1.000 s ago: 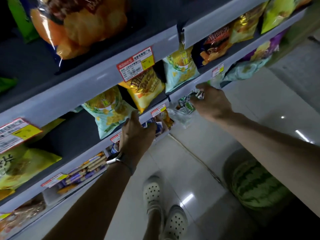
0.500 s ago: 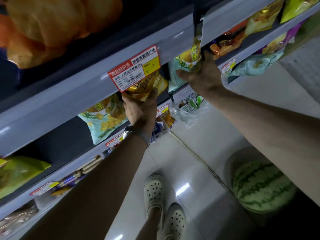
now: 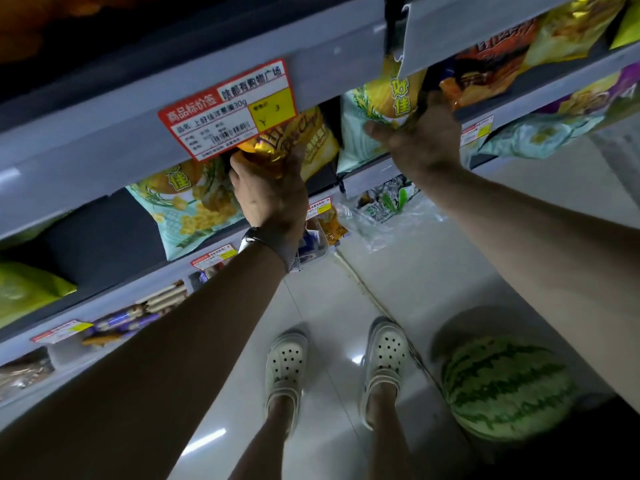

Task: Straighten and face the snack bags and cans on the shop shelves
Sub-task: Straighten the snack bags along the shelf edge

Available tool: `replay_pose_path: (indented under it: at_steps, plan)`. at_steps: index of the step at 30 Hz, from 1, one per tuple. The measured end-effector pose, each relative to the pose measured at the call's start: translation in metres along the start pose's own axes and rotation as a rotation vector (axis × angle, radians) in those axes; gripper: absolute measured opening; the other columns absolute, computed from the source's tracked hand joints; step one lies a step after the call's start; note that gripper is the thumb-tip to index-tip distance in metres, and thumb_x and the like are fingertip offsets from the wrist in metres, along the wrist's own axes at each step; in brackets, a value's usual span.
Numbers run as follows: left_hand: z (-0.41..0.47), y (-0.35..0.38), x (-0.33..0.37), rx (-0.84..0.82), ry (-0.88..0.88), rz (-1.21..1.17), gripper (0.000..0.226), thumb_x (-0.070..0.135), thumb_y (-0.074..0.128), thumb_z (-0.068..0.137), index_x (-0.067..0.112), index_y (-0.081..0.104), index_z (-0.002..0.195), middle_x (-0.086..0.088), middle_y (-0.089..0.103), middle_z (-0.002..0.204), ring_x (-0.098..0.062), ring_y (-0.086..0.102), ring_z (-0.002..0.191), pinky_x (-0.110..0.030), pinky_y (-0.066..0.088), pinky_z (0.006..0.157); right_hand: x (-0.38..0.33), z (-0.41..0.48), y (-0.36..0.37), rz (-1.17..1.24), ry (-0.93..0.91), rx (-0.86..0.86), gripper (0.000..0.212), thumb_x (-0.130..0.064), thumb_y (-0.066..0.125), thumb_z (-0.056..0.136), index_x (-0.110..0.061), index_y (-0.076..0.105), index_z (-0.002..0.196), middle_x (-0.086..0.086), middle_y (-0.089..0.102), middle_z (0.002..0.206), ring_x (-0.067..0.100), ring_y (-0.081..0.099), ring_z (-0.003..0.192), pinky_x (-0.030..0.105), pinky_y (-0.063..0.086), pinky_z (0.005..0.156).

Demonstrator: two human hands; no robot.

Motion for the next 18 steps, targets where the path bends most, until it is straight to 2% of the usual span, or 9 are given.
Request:
replay_pose_path:
  at_steps: [2,6,10,12,14,16,18]
  plan:
    - [-0.008,-0.005,0.002,0.023,0.056,-0.036,0.075,0.045,0.086,0.082,0.004,0.053,0.135,-0.015,0.060,0.133,-0.036,0.055,0.124,-0.036,0.041,0.095,0.003,0.001,-0.001,0.027,-0.002,-0.003,0.079,-0.054,0.090,0.069,-0.011,0.058,0.127,-0.001,0.070,0.123,0.017,0.062,0.105,0.019,0.040,0.081]
    - [-0.025,-0.016,-0.005,0.037,0.122,-0.074,0.063,0.051,0.083,0.077,0.013,0.054,0.117,-0.012,0.065,0.119,-0.031,0.062,0.109,-0.042,0.053,0.089,0.006,0.005,-0.003,0.026,-0.029,-0.031,0.094,-0.070,0.081,0.055,-0.013,0.060,0.128,0.005,0.067,0.125,0.026,0.063,0.112,0.032,0.051,0.093]
    - [-0.044,-0.034,-0.013,0.066,0.148,-0.053,0.057,0.051,0.083,0.077,0.023,0.051,0.116,-0.009,0.066,0.117,-0.028,0.064,0.105,-0.054,0.058,0.084,0.010,0.009,-0.011,0.081,-0.028,-0.077,0.098,-0.069,0.083,0.055,-0.014,0.060,0.132,0.005,0.064,0.129,0.022,0.062,0.108,0.025,0.046,0.087]
    - [-0.060,-0.044,-0.015,0.064,0.138,-0.037,0.056,0.046,0.084,0.081,0.030,0.048,0.121,-0.005,0.064,0.122,-0.021,0.064,0.107,-0.052,0.060,0.083,0.011,0.008,-0.013,0.096,-0.027,-0.089,0.093,-0.067,0.085,0.056,-0.015,0.060,0.130,0.004,0.064,0.127,0.020,0.062,0.104,0.021,0.041,0.083]
    - [-0.075,-0.055,-0.021,0.086,0.106,-0.047,0.057,0.042,0.083,0.083,0.024,0.049,0.125,-0.003,0.064,0.121,-0.015,0.064,0.103,-0.049,0.061,0.080,0.008,0.003,-0.012,0.093,-0.058,-0.110,0.088,-0.066,0.085,0.057,-0.015,0.061,0.125,0.004,0.065,0.123,0.019,0.061,0.102,0.021,0.039,0.079]
    - [-0.086,-0.061,-0.027,0.134,0.083,-0.062,0.062,0.043,0.083,0.082,0.016,0.051,0.129,-0.003,0.064,0.121,-0.019,0.063,0.104,-0.048,0.060,0.079,0.002,-0.004,-0.008,0.093,-0.114,-0.126,0.084,-0.062,0.086,0.059,-0.013,0.061,0.122,0.004,0.061,0.121,0.019,0.058,0.103,0.021,0.038,0.079]
    - [-0.095,-0.065,-0.033,0.170,0.063,-0.083,0.062,0.041,0.084,0.082,0.015,0.052,0.129,-0.002,0.064,0.120,-0.020,0.062,0.107,-0.042,0.058,0.080,-0.004,-0.012,-0.003,0.079,-0.164,-0.140,0.080,-0.057,0.088,0.061,-0.011,0.061,0.121,0.002,0.055,0.117,0.018,0.055,0.104,0.020,0.037,0.081]
Point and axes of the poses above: each hand's wrist, its own z-axis towards the middle knuckle, its own y-axis out of the palm, x = y × z, the point moved 1 cm from there along z, towards the middle knuckle
